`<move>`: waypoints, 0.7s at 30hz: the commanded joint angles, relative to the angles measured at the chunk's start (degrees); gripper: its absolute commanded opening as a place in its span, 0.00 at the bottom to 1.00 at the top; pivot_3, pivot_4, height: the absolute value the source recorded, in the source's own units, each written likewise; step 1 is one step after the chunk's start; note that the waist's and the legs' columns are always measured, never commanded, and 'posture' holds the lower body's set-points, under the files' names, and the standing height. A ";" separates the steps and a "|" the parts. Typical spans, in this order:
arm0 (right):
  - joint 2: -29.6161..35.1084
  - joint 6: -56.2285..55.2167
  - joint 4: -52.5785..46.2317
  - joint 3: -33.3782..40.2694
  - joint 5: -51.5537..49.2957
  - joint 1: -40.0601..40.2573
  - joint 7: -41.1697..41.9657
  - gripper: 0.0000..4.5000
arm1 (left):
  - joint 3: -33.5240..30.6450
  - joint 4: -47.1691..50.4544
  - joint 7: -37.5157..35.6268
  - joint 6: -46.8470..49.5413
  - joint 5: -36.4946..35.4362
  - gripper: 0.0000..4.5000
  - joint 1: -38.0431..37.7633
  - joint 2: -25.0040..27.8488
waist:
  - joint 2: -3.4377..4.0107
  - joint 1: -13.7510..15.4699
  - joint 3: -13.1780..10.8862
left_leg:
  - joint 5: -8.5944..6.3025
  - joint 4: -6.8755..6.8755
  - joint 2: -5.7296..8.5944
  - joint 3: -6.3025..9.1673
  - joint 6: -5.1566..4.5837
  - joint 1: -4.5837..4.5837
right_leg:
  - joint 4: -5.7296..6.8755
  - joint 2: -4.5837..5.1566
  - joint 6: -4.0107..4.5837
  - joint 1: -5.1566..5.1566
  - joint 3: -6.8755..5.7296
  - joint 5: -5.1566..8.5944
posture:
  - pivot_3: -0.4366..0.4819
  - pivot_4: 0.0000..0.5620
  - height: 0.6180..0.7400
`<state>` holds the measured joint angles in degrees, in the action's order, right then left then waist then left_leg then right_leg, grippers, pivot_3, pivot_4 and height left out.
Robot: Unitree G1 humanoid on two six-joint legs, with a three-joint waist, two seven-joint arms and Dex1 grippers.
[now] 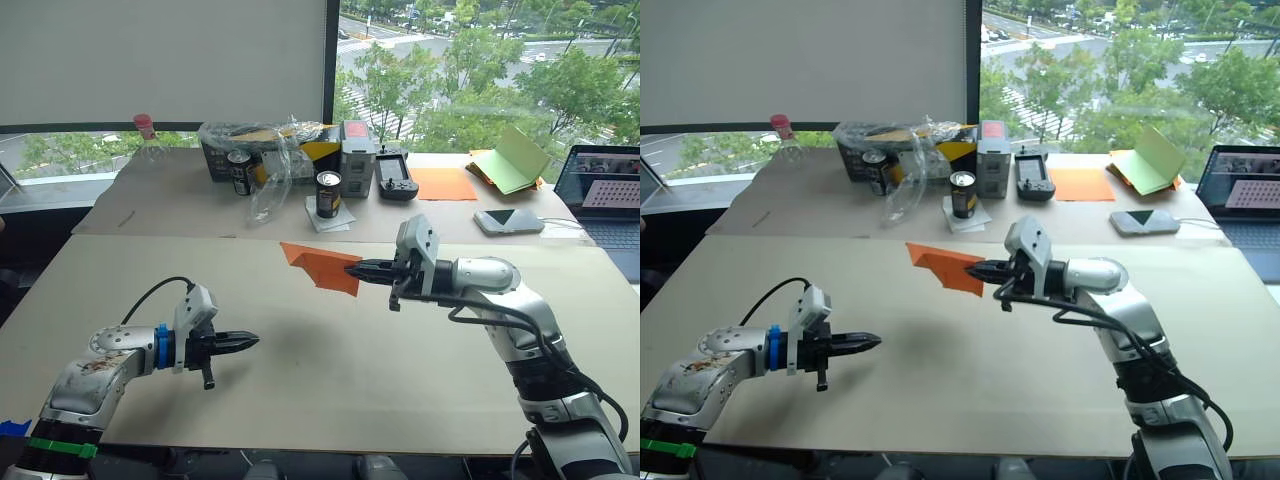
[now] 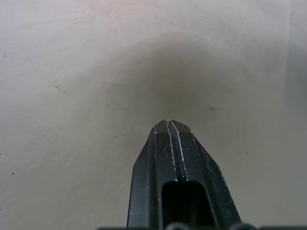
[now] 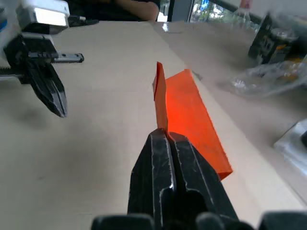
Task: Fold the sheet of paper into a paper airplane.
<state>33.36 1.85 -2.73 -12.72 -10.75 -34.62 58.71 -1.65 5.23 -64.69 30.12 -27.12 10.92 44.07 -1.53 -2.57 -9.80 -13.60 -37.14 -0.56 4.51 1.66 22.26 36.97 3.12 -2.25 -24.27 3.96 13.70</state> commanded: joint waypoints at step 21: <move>8.43 -70.64 28.04 -8.92 32.02 5.10 -23.18 0.50 | 2.31 -6.39 -5.00 -1.99 1.06 0.00 7.02 -0.23 | -0.06 -0.08 -0.01 | 0.04 -0.25 0.04 -0.04 0.07 -0.21 | 0.18 0.01 0.17 0.22 0.09 -0.11 | 0.48 0.27 0.93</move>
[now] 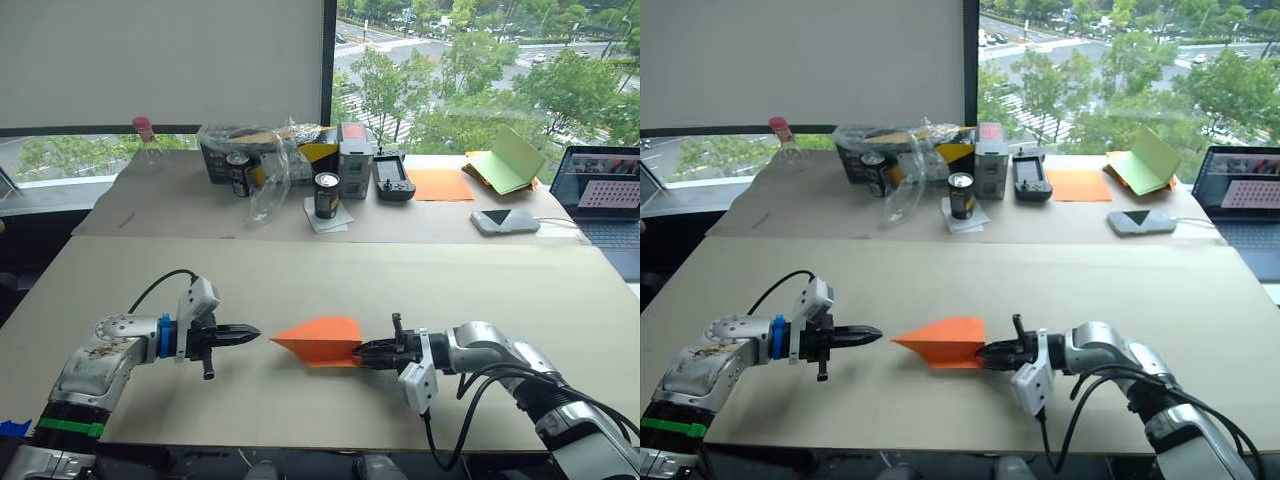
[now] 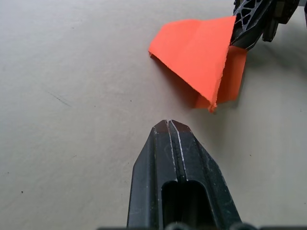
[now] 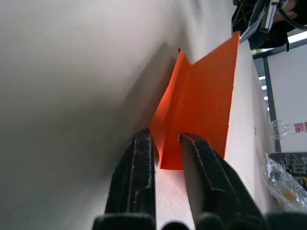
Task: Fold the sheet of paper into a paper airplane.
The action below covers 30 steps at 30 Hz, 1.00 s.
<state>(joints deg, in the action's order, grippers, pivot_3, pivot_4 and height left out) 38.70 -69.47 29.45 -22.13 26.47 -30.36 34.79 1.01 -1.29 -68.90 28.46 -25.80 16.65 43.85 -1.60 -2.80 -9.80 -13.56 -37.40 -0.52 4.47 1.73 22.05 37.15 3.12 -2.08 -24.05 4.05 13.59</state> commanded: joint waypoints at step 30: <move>-2.93 87.93 -43.07 3.69 -46.04 12.41 13.02 0.01 | 3.73 2.74 1.45 2.10 -0.44 0.00 6.29 -6.43 | 0.00 0.55 0.00 | -0.02 -0.39 -0.21 0.08 -0.05 0.21 | 0.13 -0.27 0.06 -0.05 -0.04 -0.05 | 0.48 0.27 0.93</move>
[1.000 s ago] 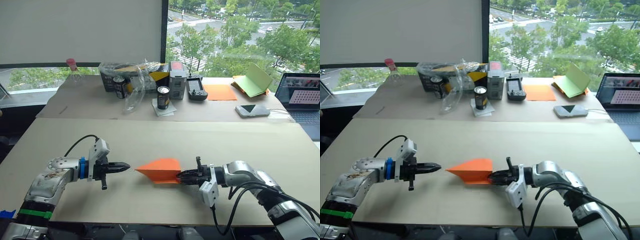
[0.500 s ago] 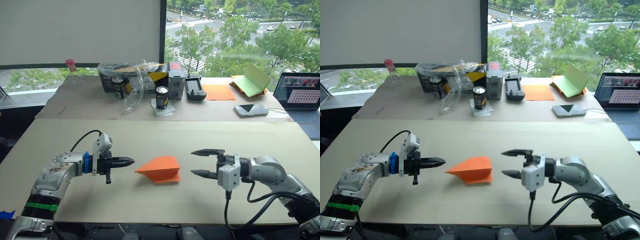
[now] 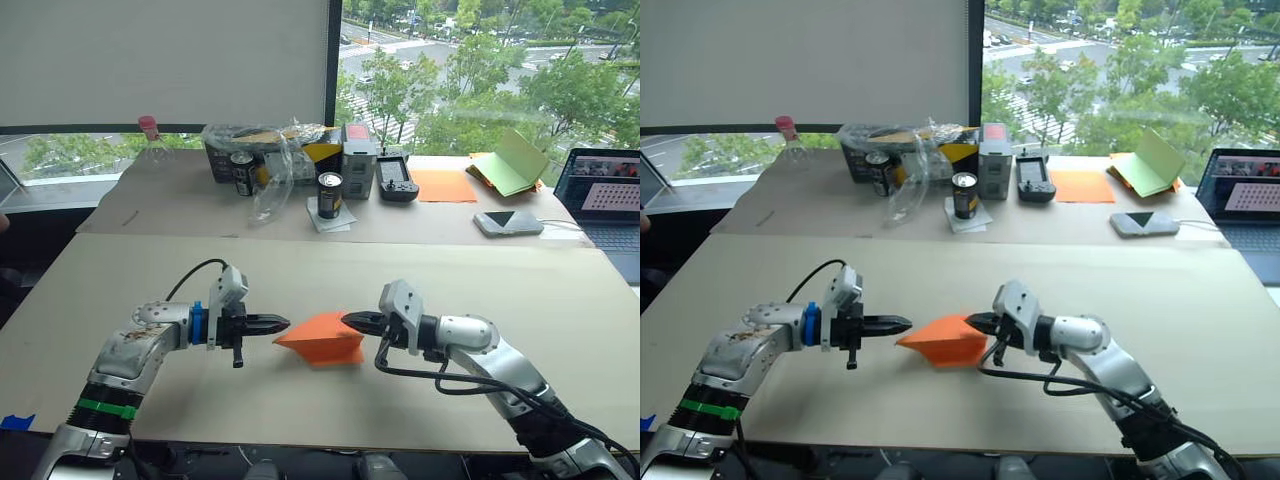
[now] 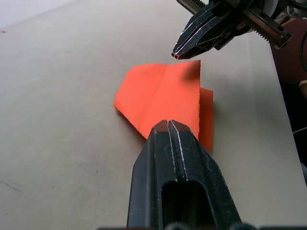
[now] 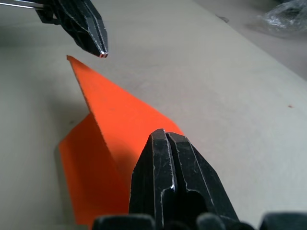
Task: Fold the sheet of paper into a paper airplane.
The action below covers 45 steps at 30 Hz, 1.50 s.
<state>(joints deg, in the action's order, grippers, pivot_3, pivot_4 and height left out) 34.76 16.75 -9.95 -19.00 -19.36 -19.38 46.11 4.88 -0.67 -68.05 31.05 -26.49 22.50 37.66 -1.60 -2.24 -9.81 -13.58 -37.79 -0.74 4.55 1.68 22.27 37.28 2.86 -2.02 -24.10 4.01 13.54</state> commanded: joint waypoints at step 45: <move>1.08 30.02 -0.09 10.74 -8.38 -1.23 7.18 0.51 | 11.09 1.21 4.97 -12.44 12.83 0.00 -8.71 -4.97 | 0.01 0.00 0.09 | -0.11 0.00 -0.13 -0.01 -0.15 -0.82 | -0.21 -0.15 -0.40 0.91 0.04 0.25 | 0.48 0.27 0.93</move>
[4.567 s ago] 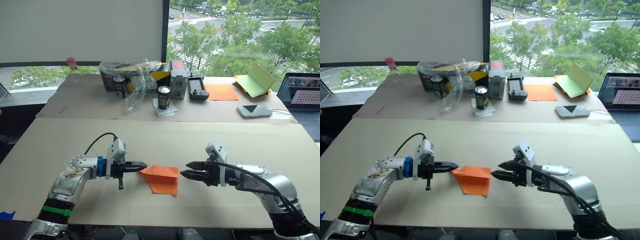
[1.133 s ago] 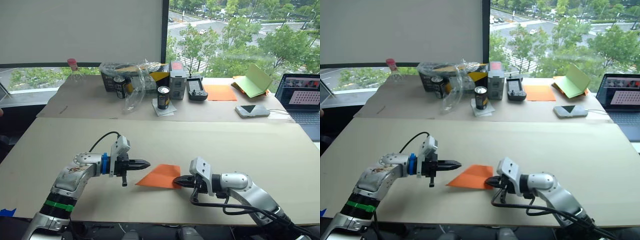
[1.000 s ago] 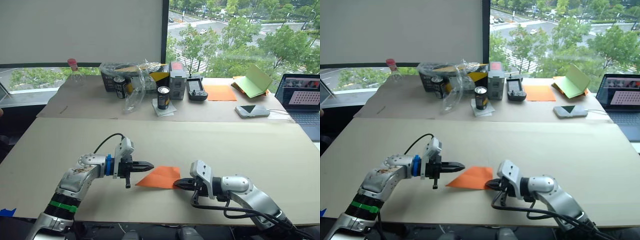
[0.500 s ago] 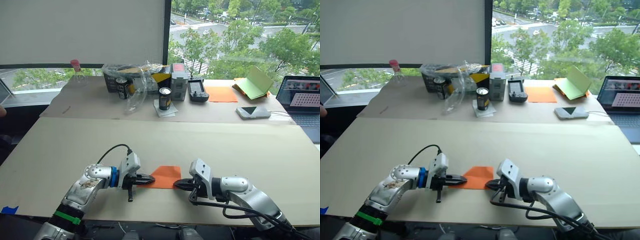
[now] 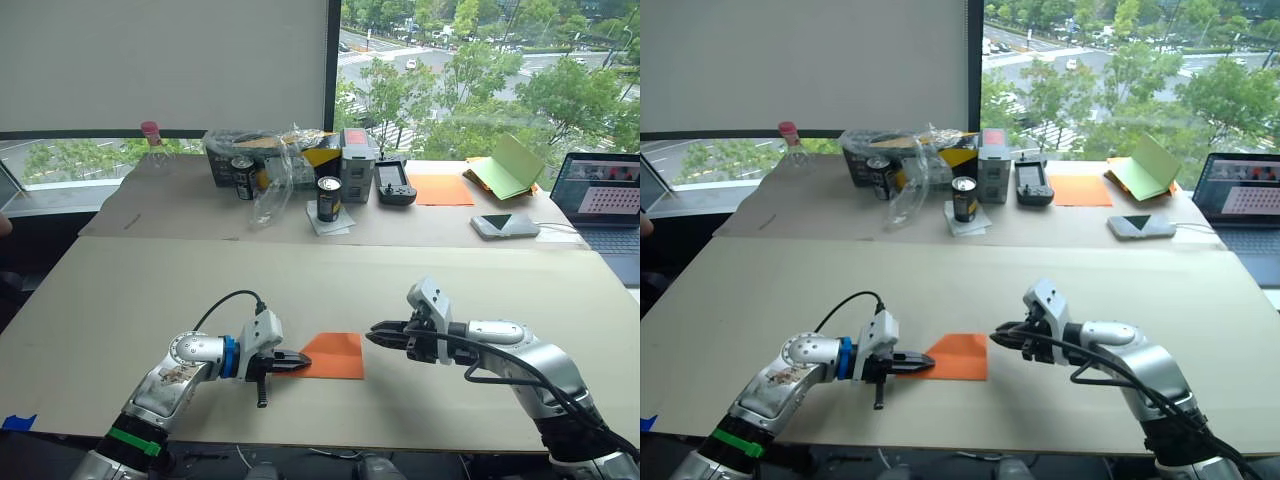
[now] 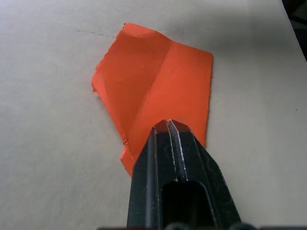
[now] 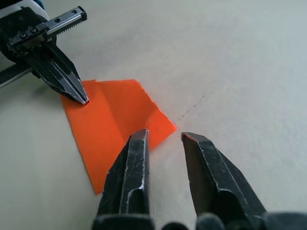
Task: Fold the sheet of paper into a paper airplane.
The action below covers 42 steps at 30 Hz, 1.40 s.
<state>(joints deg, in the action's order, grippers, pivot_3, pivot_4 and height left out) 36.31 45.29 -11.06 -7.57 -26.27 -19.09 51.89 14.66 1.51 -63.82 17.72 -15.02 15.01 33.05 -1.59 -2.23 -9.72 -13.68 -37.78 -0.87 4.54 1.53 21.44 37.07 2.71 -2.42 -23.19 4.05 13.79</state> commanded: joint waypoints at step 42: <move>-7.90 9.93 13.46 1.65 -6.14 -8.57 2.47 0.51 | 0.47 -0.74 1.60 1.08 1.86 0.00 -2.07 -0.11 | 0.05 0.05 0.00 | 0.00 0.00 0.00 0.01 0.00 0.01 | -0.03 0.00 -0.05 -0.01 -0.01 0.03 | 0.48 0.27 0.93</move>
<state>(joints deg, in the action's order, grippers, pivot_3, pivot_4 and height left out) 28.43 54.14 3.88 -8.05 -30.64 -27.73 53.86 13.73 1.56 -62.99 17.58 -15.07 14.38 32.33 -1.54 -2.18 -9.72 -13.68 -37.78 -0.87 4.55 1.53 21.45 37.04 2.72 -2.47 -23.19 4.04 13.82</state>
